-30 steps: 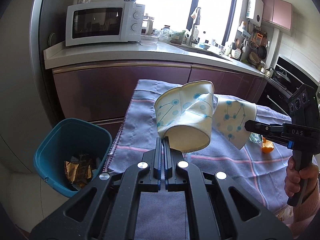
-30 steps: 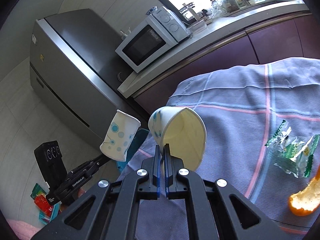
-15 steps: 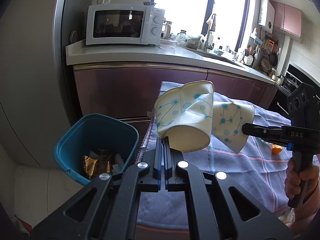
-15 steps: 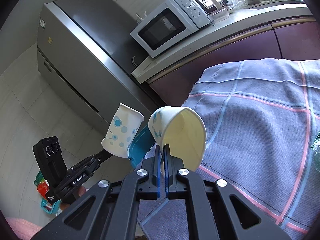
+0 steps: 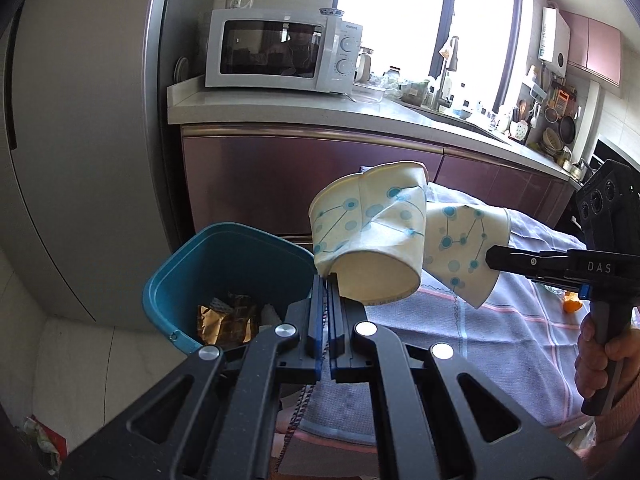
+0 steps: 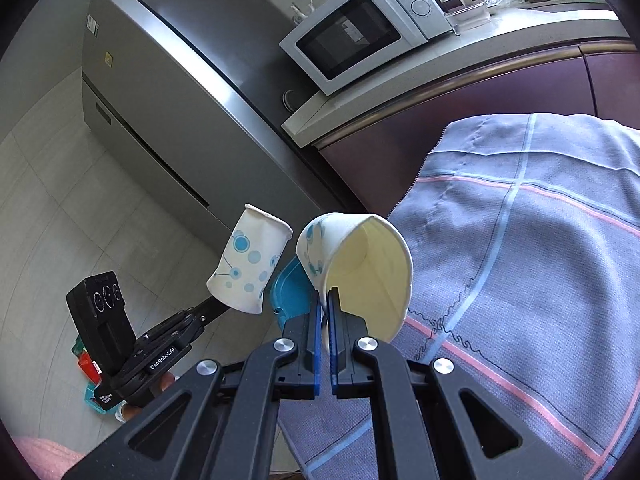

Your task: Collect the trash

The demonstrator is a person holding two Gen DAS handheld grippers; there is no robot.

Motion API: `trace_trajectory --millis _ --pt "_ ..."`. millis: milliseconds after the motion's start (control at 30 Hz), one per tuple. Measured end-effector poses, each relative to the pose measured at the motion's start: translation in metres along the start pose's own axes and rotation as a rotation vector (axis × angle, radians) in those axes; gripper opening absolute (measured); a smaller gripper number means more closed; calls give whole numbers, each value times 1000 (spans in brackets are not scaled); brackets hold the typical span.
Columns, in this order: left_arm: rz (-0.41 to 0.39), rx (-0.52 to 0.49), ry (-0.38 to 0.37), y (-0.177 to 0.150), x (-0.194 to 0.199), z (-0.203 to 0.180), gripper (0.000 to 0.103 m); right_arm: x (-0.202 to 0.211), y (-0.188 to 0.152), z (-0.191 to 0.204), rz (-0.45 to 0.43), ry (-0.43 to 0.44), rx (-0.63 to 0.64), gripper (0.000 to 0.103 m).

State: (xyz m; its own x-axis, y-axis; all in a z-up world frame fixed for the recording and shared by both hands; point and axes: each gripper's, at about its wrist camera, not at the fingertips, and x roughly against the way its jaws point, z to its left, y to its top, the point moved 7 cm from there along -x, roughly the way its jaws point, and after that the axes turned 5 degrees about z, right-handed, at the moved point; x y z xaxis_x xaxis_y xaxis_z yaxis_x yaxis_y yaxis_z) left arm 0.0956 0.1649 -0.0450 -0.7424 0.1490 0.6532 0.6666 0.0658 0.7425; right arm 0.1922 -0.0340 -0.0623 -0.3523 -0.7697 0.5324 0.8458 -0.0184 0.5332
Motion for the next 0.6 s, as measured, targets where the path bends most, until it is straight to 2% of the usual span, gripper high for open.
trace_trajectory --millis 600 --pt "23 75 107 -7 -7 59 2 -56 21 32 89 35 48 2"
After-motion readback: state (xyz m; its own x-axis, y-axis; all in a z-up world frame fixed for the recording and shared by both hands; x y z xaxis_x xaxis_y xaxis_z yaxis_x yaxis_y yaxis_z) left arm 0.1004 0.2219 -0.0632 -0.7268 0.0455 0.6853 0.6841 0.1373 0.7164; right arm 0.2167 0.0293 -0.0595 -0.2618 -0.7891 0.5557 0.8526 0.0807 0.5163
